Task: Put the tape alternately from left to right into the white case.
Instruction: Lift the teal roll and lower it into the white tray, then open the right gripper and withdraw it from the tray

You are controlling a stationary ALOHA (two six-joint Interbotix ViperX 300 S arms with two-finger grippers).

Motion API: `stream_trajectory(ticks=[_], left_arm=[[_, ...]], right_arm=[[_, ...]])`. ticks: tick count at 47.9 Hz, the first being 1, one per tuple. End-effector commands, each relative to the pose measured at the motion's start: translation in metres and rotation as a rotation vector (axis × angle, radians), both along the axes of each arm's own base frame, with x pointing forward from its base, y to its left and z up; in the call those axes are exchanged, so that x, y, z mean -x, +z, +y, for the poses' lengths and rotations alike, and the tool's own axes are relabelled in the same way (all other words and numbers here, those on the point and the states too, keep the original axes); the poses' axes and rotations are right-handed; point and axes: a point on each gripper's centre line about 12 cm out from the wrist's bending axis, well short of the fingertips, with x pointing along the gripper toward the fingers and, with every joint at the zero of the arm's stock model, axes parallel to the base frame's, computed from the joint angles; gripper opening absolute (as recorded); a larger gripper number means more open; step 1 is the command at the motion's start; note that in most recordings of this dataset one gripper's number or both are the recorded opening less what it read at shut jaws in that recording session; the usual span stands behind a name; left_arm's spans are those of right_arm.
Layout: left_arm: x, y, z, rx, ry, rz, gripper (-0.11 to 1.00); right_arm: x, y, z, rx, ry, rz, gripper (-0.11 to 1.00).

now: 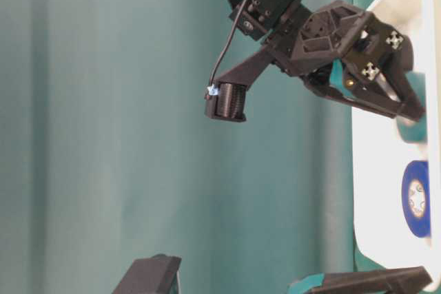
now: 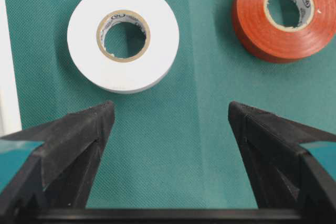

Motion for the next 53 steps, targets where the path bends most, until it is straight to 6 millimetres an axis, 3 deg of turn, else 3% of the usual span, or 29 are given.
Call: stream_trajectory(ticks=[1, 3, 9, 30, 42, 53], left_arm=[[-0.002, 0.006, -0.001, 0.004, -0.001, -0.021, 0.64], [-0.003, 0.007, -0.001, 0.005, -0.001, -0.024, 0.64], [-0.003, 0.006, -0.001, 0.004, 0.0, -0.023, 0.64], [-0.003, 0.006, -0.001, 0.004, -0.002, -0.023, 0.64], [-0.002, 0.006, -0.001, 0.004, -0.001, -0.021, 0.64], [-0.002, 0.006, -0.001, 0.004, -0.001, -0.021, 0.64]], right_arm=[[-0.007, 0.015, -0.001, 0.009, 0.004, -0.048, 0.8], [-0.007, 0.014, 0.0, 0.009, 0.005, -0.045, 0.85], [-0.006, 0.014, 0.0, 0.008, 0.004, -0.045, 0.77], [-0.003, 0.021, 0.007, 0.01, 0.014, -0.046, 0.77], [0.004, 0.042, 0.035, 0.017, 0.08, -0.088, 0.77], [0.01, 0.048, 0.062, 0.014, 0.145, -0.1, 0.77]])
